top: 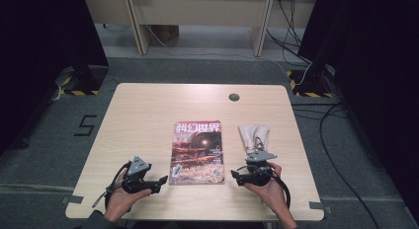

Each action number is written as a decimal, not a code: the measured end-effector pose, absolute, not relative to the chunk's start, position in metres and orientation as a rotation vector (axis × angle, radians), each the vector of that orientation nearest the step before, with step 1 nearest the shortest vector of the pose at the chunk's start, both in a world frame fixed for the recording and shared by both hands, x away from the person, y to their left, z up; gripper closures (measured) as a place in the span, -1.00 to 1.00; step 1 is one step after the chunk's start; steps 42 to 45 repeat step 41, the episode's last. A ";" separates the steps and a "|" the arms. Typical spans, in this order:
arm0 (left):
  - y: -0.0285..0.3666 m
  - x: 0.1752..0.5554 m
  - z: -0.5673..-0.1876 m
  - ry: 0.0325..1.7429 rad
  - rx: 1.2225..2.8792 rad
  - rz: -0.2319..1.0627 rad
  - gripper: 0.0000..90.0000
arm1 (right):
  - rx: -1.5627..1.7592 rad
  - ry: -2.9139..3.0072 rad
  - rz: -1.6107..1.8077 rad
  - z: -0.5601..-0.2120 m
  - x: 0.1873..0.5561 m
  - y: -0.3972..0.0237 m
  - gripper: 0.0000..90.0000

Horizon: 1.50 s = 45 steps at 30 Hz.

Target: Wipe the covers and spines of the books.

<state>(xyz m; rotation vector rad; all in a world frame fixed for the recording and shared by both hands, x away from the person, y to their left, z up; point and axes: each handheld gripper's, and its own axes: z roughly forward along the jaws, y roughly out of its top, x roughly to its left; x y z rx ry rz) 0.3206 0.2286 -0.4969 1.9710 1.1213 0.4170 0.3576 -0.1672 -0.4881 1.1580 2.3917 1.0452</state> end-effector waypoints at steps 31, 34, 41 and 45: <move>0.228 0.310 -0.500 1.105 2.000 0.422 -0.57 | 1.116 2.477 0.977 -0.503 0.310 -0.179 -0.60; 0.228 0.310 -0.500 1.105 1.999 0.421 -0.57 | 1.123 2.474 0.971 -0.503 0.310 -0.178 -0.60; 0.227 0.310 -0.501 1.105 2.011 0.417 -0.57 | 1.122 2.471 0.970 -0.501 0.310 -0.179 -0.60; 0.227 0.310 -0.501 1.105 2.011 0.417 -0.57 | 1.122 2.471 0.970 -0.501 0.310 -0.179 -0.60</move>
